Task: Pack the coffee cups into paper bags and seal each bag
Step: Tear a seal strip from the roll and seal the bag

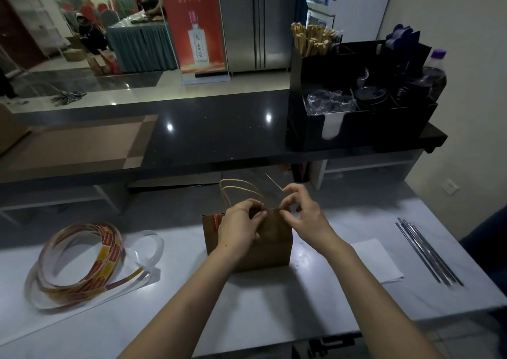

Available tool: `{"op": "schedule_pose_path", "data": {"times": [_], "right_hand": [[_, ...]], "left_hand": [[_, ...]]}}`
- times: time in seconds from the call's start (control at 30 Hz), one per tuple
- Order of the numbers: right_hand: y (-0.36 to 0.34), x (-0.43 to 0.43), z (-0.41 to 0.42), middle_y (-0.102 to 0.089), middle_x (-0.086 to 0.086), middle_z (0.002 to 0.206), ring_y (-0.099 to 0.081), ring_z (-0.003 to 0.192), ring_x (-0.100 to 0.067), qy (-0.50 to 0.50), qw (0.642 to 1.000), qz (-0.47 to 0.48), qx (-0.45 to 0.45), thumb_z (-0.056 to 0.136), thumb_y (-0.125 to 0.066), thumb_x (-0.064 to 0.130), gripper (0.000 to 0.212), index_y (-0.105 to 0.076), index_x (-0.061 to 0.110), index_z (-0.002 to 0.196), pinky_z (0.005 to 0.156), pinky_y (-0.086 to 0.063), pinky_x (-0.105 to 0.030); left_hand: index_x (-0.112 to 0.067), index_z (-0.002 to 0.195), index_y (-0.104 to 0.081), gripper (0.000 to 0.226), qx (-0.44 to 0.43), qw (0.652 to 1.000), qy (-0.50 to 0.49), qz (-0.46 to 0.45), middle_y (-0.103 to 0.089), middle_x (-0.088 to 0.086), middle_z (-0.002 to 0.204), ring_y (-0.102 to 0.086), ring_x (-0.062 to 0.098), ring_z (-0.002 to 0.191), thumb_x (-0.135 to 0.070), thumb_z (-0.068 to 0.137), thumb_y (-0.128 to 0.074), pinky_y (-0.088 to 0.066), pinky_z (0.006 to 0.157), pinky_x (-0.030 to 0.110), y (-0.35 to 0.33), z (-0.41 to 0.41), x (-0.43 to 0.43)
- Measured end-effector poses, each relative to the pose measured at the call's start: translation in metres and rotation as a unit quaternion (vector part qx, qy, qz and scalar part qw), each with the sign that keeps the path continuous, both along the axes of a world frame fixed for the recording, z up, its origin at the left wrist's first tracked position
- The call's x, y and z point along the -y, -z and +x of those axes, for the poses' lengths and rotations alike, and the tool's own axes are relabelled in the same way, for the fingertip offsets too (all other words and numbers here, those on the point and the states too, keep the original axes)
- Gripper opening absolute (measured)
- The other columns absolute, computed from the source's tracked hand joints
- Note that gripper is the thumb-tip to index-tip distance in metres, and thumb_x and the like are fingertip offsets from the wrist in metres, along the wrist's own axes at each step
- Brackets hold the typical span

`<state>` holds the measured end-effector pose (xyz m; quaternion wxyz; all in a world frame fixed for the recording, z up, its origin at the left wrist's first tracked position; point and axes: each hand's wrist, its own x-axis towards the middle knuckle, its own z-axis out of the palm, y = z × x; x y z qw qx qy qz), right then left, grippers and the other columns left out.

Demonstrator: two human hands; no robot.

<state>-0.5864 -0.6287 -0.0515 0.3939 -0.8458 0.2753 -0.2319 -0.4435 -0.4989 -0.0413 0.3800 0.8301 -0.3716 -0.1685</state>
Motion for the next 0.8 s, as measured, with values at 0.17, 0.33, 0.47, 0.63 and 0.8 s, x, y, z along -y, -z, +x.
{"op": "schedule_pose_path", "data": {"times": [0.17, 0.33, 0.47, 0.63, 0.8], "right_hand": [[0.004, -0.001, 0.001, -0.065, 0.012, 0.094, -0.062, 0.095, 0.0, 0.002, 1.0, -0.003, 0.005, 0.097, -0.072, 0.011, 0.052, -0.04, 0.038, 0.128, 0.079, -0.048, -0.009], [0.001, -0.003, 0.001, -0.063, 0.009, 0.094, -0.062, 0.094, -0.003, 0.011, 0.999, 0.002, 0.032, 0.095, -0.074, 0.012, 0.048, -0.044, 0.036, 0.124, 0.079, -0.051, -0.014], [-0.012, -0.001, -0.005, -0.058, 0.008, 0.107, -0.06, 0.1, -0.007, 0.056, 0.992, 0.027, 0.11, 0.098, -0.071, 0.018, 0.031, -0.051, 0.033, 0.117, 0.084, -0.054, -0.025], [-0.039, 0.001, -0.012, -0.061, 0.009, 0.112, -0.059, 0.102, -0.004, 0.054, 0.988, 0.033, 0.144, 0.102, -0.067, 0.019, 0.018, -0.054, 0.029, 0.109, 0.085, -0.054, -0.025], [-0.054, -0.001, -0.016, -0.063, 0.008, 0.099, -0.06, 0.094, -0.001, 0.055, 0.988, 0.006, 0.147, 0.099, -0.07, 0.017, 0.023, -0.053, 0.032, 0.098, 0.081, -0.053, -0.02]], "left_hand": [[-0.033, 0.122, -0.07, 0.024, 0.004, 1.0, -0.015, 0.004, -0.072, -0.014, 0.097, -0.066, 0.01, 0.053, -0.037, 0.099, -0.069, -0.059, 0.056, 0.027, 0.005, -0.001, -0.001], [-0.035, 0.111, -0.072, 0.013, 0.015, 1.0, -0.025, -0.001, -0.071, -0.015, 0.08, -0.065, 0.007, 0.054, -0.038, 0.099, -0.068, -0.062, 0.063, 0.035, 0.007, -0.002, 0.0], [-0.035, 0.112, -0.073, 0.014, 0.012, 1.0, -0.026, -0.013, -0.071, -0.015, 0.082, -0.066, 0.008, 0.056, -0.038, 0.099, -0.068, -0.063, 0.064, 0.036, 0.007, -0.003, -0.001], [-0.035, 0.115, -0.072, 0.016, 0.012, 0.999, -0.027, -0.015, -0.07, -0.017, 0.087, -0.067, 0.009, 0.058, -0.038, 0.1, -0.068, -0.063, 0.063, 0.036, 0.008, -0.003, -0.002], [-0.035, 0.114, -0.071, 0.015, 0.017, 0.999, -0.028, -0.016, -0.07, -0.016, 0.084, -0.066, 0.008, 0.054, -0.039, 0.1, -0.067, -0.062, 0.062, 0.033, 0.008, -0.003, -0.001]]}}
